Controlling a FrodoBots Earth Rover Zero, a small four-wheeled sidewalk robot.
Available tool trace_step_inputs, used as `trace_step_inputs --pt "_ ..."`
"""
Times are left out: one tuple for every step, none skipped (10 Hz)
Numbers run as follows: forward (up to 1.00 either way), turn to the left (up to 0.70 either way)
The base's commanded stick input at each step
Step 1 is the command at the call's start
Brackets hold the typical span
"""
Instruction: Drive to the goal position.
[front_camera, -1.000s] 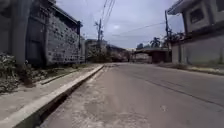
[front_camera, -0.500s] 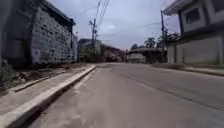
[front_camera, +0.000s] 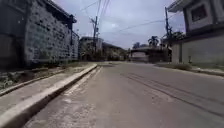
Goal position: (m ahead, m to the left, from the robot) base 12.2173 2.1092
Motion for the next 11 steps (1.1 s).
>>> trace_step_inputs --pt "1.00 0.00" --pt "1.00 0.00" --pt "1.00 0.00" --pt "1.00 0.00" --pt "1.00 0.00" --pt "1.00 0.00" --pt "1.00 0.00" --pt "1.00 0.00" --pt "1.00 0.00" --pt "1.00 0.00" --pt "1.00 0.00"
